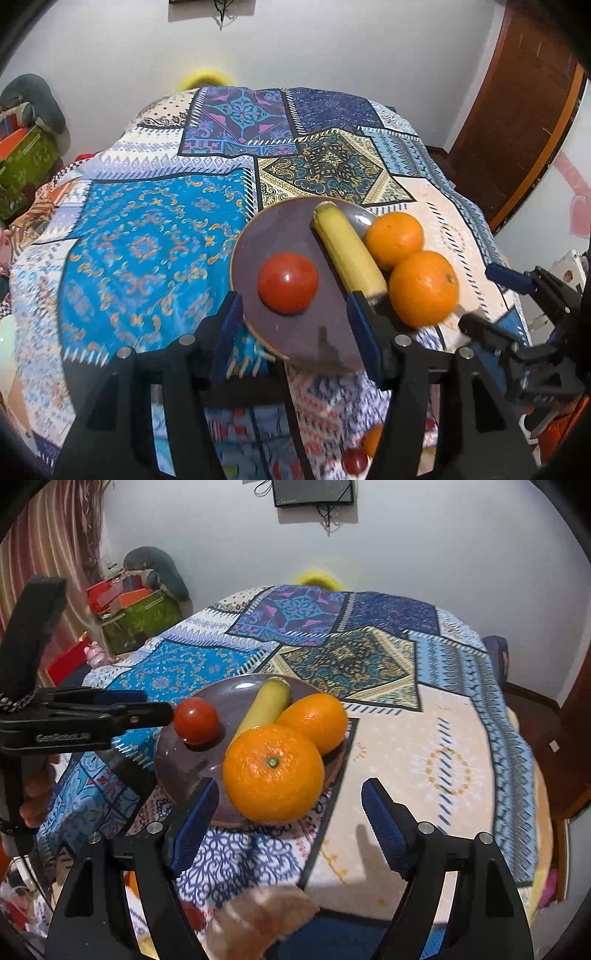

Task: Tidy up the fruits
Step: 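Grasp a second yellow banana with the right tool while the left tool moves toward the pomelo segment, then grasp the pink pomelo segment with the left tool while the right tool lifts the banana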

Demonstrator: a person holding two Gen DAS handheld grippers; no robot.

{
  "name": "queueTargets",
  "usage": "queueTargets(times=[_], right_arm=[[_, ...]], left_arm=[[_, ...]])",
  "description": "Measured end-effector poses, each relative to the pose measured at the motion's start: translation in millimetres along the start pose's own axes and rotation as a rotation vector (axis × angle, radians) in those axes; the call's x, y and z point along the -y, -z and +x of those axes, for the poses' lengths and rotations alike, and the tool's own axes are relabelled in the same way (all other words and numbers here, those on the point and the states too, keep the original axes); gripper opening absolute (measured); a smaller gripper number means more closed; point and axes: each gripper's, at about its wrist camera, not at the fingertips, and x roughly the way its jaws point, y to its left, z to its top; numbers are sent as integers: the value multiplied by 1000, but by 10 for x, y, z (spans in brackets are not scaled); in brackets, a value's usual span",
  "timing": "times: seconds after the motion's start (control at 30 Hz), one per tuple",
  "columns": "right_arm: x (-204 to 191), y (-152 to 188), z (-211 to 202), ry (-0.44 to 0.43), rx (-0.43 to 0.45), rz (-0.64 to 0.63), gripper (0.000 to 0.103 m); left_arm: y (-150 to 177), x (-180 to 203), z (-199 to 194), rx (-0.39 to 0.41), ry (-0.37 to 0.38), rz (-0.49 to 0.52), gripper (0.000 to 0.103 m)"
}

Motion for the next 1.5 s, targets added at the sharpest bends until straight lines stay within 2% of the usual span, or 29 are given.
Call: queueTargets(times=[0.27, 0.47, 0.57, 0.77, 0.93, 1.07, 1.1, 1.17, 1.2, 1.23, 1.4, 1.5], right_arm=[[-104, 214, -510, 48, 14, -35, 77], [-258, 499, -731, 37, -5, -57, 79], [-319, 682, -729, 35, -38, -54, 82], [-372, 1070, -592, 10, -146, -57, 82], [-337, 1198, -477, -9, -200, -39, 81], [-399, 1201, -410, -28, -199, -67, 81], [-419, 1194, -401, -31, -195, -72, 80], [-455, 1177, -389, -56, -188, -87, 69], [-469, 1172, -387, -86, -190, -88, 57], [-480, 1171, -389, -115, -194, -87, 54], [-492, 1227, -487, -102, -190, -106, 43], [-406, 1292, -576, -92, -201, -88, 41]], left_arm=[[349, 136, -474, 2, 6, 24, 63], [645, 218, -696, -14, 12, 22, 64], [771, 261, -764, -16, 19, 18, 67], [986, 271, -809, -52, 17, 23, 68], [1163, 230, -811, -81, 11, 22, 68], [1235, 211, -758, -105, 19, 4, 68], [1244, 213, -743, -110, 23, -1, 68], [1252, 230, -723, -113, 27, 1, 68], [1250, 240, -719, -112, 29, 4, 68], [1249, 253, -720, -110, 30, 7, 68], [1237, 299, -740, -97, 36, 21, 68], [1243, 305, -727, -98, 45, 23, 68]])
